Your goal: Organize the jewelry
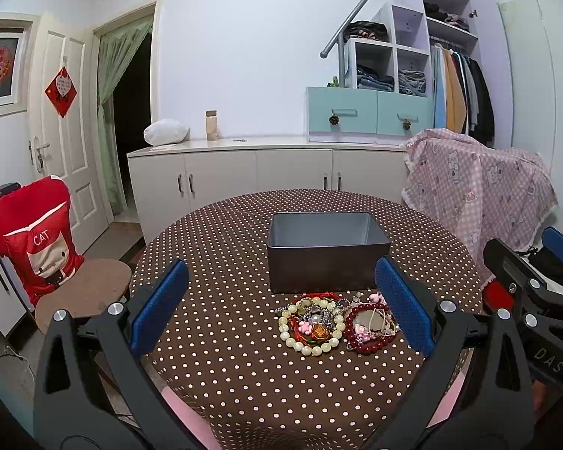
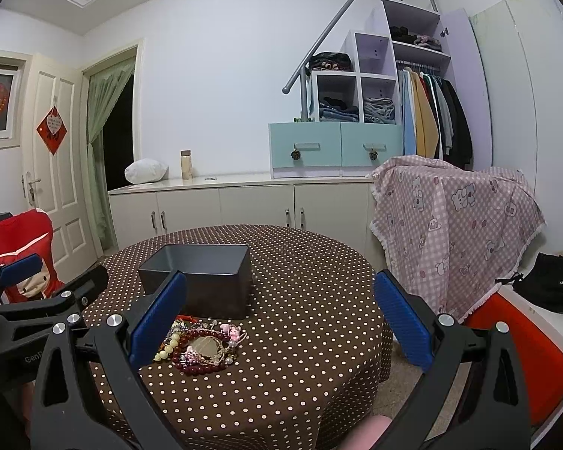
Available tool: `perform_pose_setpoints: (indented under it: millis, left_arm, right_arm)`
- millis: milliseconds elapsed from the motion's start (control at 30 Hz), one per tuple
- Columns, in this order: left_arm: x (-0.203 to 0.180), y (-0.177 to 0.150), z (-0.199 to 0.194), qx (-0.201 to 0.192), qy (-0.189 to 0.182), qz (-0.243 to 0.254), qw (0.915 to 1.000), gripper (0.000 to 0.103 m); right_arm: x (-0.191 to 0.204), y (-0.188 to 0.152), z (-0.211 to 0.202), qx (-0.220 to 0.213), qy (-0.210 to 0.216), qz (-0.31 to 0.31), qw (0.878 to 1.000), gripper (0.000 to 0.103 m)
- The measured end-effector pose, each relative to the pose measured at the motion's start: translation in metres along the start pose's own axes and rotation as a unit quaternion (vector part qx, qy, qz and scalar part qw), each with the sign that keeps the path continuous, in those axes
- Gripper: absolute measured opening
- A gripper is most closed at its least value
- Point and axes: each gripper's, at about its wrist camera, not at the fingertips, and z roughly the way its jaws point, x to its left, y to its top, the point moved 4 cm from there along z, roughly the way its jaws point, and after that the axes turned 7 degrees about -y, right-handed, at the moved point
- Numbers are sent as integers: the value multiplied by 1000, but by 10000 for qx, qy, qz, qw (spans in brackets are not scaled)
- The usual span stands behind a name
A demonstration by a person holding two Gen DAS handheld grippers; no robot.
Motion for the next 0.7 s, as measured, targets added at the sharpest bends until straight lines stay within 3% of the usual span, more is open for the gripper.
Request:
perform_pose_setpoints:
  millis: [200, 367, 700]
  left_arm:
    - [0, -3, 6, 133, 77, 215, 9997, 97]
    - [3, -9, 12, 124, 40, -10, 9999, 97]
    - [12, -30, 30, 734, 31, -115, 9972, 97]
  right_arm:
    - [2, -4, 6, 69, 17, -14, 10000, 95]
    - [3, -12, 13, 212, 71, -25, 9997, 95]
    - [8, -32, 33, 574, 42, -166, 9982, 95]
